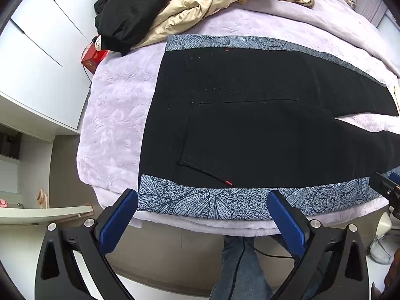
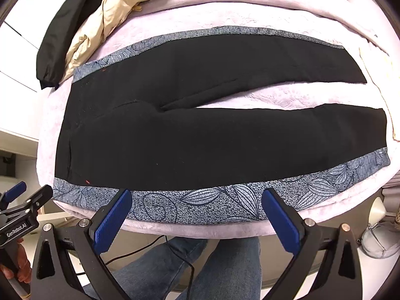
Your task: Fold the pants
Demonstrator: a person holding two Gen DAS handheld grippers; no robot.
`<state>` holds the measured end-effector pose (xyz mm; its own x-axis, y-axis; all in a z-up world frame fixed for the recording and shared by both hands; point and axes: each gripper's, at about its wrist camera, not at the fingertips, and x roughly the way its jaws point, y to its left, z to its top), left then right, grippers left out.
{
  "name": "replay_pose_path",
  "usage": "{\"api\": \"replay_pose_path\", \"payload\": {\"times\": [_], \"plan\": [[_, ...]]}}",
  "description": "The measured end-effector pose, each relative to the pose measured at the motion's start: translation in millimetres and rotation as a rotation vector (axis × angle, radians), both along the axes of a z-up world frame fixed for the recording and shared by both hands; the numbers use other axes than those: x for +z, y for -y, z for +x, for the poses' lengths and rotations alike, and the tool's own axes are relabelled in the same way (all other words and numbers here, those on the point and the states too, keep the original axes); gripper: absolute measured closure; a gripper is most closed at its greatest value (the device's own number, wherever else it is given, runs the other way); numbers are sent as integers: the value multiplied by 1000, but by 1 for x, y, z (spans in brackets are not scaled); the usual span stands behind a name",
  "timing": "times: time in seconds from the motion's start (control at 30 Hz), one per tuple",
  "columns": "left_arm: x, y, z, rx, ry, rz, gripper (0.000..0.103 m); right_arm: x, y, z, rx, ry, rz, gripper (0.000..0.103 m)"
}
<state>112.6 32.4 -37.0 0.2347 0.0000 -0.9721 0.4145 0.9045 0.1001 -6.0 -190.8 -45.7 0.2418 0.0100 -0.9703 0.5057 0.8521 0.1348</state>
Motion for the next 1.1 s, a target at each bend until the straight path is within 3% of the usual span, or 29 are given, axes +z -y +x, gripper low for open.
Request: {"api": "replay_pose_path", "payload": {"times": [0.17, 0.3, 0.37, 0.5, 0.57, 0.63, 0.87, 1.1], "plan": [[-9, -5, -1, 5, -16, 3, 0, -6, -2, -5, -3, -5, 26, 0], [-21, -8, 0, 15, -39, -29, 0, -10, 0, -11, -8, 51, 110, 0], [-27, -15, 2, 45, -53, -93, 0, -15, -1, -12, -3, 105, 216, 0], [-45, -35, 7, 135, -128, -249, 0, -44, -8, -13, 0, 214, 566, 0], [-54, -44, 7, 157, -161, -308, 4, -64, -15, -14, -17, 239, 698, 8], [-65, -52, 6, 174, -208, -363, 14, -93, -22, -14, -44, 211, 780, 25], [-93, -61, -7, 199, -283, -393, 14, -136, -18, -21, -113, 186, 850, 30], [-96, -53, -6, 194, -313, -439, 14, -122, -1, -6, -186, 345, 912, 31]]}}
